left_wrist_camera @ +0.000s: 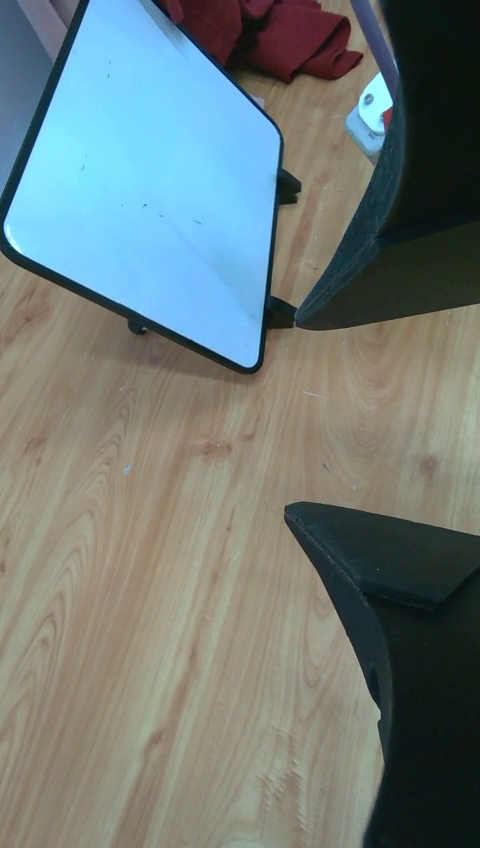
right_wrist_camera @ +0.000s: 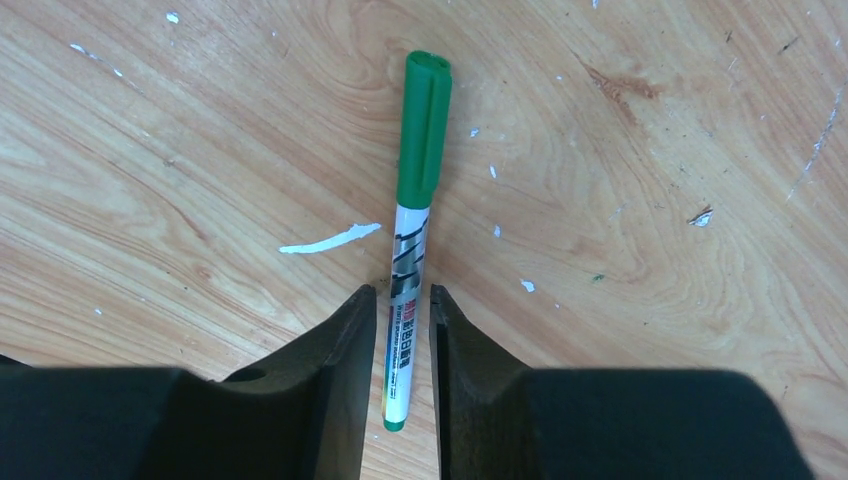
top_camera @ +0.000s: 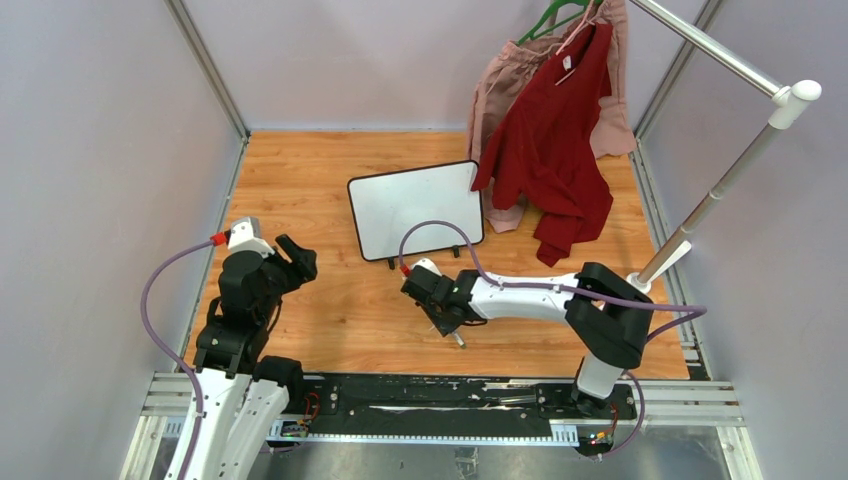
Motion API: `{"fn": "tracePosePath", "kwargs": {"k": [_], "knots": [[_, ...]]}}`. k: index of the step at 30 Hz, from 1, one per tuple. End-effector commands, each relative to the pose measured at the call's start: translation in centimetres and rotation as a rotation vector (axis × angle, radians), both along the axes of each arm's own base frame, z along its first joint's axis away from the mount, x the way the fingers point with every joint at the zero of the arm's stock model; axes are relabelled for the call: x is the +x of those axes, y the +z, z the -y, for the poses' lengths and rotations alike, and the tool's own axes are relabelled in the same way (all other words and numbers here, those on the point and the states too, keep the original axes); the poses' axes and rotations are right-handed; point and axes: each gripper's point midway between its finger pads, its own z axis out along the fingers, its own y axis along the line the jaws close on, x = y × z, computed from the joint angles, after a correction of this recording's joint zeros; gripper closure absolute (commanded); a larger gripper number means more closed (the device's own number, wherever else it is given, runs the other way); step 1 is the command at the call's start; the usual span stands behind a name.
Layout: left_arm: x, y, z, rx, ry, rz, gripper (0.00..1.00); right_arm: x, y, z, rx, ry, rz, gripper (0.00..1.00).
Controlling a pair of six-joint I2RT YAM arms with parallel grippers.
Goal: Write a sentence on the whiteboard
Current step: Pick up the whiteboard marker at the center of the board.
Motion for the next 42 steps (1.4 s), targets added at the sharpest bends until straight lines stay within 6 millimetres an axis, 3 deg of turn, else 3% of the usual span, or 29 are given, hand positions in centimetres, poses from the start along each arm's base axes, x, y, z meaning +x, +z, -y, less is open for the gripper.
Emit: {"fn": "tracePosePath", "kwargs": {"k": [1,6,10,16,23,24,28,36,42], "knots": [[0.4,0.4,0.7,0.007,-0.043,0.028,0.32,-0.9,-0.7,1.6,-0.014,-0.005,-0.063,0.72],[0.5,0.4,1.3,0.001,-0.077,0.030,0.32,-1.5,-1.6,1.7,0.012,-0.013,-0.102,0.86],[0.6,0.4,2.9,-0.025,-0.165,0.045,0.32,-1.3,-1.5,2.0,0.030,-0.024,-0.089,1.00],[0.5,0.6,5.8,-0.067,-0.331,0.058,0.32,-0.2,3.6,1.8,0.217,-0.030,0.062,1.00],[-0.9,3.3,10.4,-0.210,-0.572,0.171,0.29,-1.0,11.3,2.4,0.496,0.039,0.225,1.00],[-1.1,3.4,11.1,-0.247,-0.599,0.181,0.27,-1.2,12.2,2.4,0.530,0.054,0.241,1.00],[-1.9,5.5,13.9,-0.338,-0.694,0.273,0.01,-2.1,15.6,2.5,0.649,0.110,0.285,1.00],[-2.7,7.5,20.7,-0.364,-0.881,0.236,0.00,-2.8,18.7,2.1,0.774,0.147,0.321,1.00],[-3.1,8.6,23.1,-0.460,-0.954,0.238,0.02,-3.1,20.5,1.5,0.848,0.171,0.338,1.00]]}}
